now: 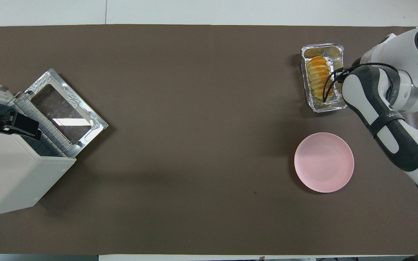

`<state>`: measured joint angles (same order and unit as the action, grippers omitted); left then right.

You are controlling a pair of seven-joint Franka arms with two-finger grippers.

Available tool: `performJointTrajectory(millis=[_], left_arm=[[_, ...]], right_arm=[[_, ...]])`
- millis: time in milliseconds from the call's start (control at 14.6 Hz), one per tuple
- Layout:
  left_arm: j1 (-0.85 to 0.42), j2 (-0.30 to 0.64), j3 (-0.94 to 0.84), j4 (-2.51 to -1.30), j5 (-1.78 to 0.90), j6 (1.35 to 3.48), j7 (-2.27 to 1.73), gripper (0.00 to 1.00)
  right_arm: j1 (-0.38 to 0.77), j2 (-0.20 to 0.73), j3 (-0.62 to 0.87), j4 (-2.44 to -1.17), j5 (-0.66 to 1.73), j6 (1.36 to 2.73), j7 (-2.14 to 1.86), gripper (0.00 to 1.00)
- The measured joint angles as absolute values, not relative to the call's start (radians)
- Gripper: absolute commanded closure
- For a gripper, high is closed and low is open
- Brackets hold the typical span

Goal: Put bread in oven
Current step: 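Grasp the foil tray rim with the right gripper, then carry the foil tray with the right gripper to the table center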

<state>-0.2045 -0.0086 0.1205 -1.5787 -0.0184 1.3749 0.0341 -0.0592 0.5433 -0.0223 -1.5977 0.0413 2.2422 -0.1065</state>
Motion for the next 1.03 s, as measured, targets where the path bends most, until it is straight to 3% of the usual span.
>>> performJointTrajectory(millis=[481,687,1030], left_arm=[[-0.204,-0.009,0.121,-1.579,-0.018,1.375,0.034,0.0],[-0.204,-0.009,0.121,-1.579,-0.018,1.375,0.034,0.0],[-0.204,-0.009,0.121,-1.579,-0.018,1.375,0.034,0.0]], right_arm=[[-0.011,0.51,-0.011,-1.42,0.139,1.952,-0.069,1.0],[0.094,0.494,-0.007,-1.353,0.14,1.854,0.092,1.0],[0.302,0.495,-0.005,-1.334,0.14,1.853,0.368,1.0]])
